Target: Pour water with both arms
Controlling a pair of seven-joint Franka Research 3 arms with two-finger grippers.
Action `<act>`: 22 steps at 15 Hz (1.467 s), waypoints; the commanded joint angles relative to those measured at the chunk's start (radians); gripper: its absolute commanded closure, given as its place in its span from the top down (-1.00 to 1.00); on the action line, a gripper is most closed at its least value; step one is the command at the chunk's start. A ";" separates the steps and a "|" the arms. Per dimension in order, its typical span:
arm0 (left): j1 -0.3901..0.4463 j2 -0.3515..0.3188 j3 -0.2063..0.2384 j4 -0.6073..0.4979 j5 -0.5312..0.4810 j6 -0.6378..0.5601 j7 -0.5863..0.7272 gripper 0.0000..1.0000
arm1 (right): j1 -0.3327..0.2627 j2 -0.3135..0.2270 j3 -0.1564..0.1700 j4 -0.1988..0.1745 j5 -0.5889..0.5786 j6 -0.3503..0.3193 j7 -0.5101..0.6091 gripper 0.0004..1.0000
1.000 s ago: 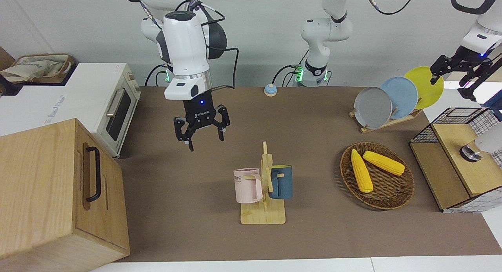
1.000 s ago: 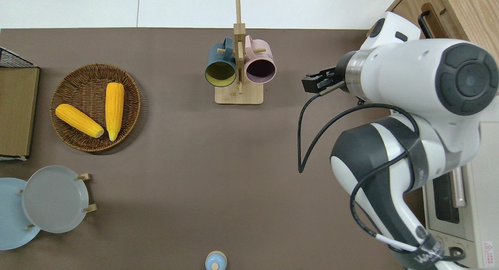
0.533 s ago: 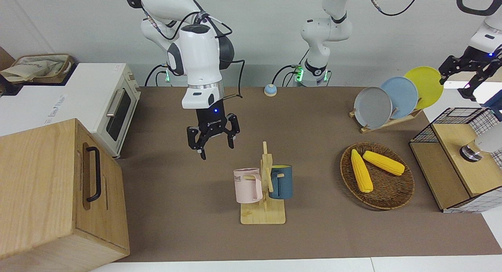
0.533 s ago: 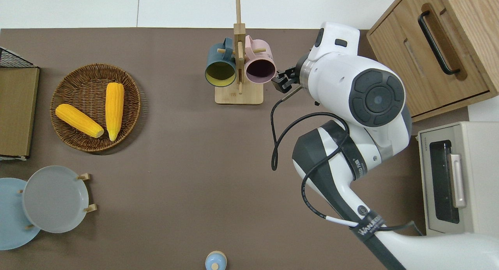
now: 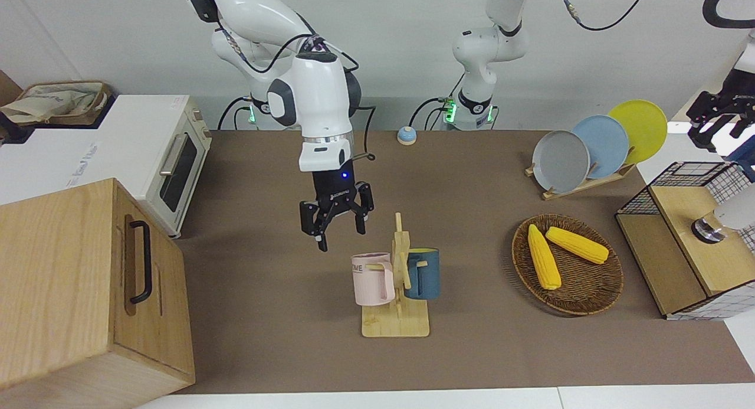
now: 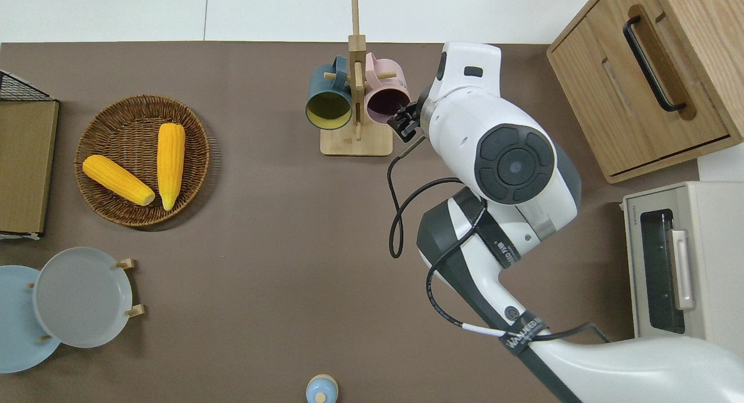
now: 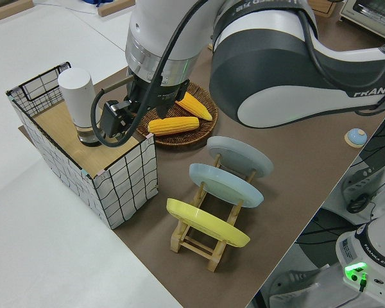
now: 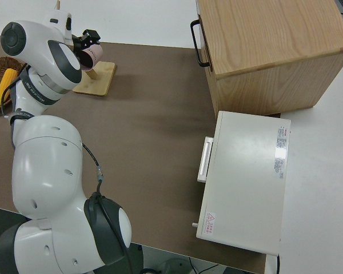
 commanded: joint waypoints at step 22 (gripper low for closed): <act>0.024 0.208 -0.054 -0.054 -0.547 0.490 0.185 1.00 | 0.036 0.096 0.012 0.015 -0.391 0.051 0.016 0.36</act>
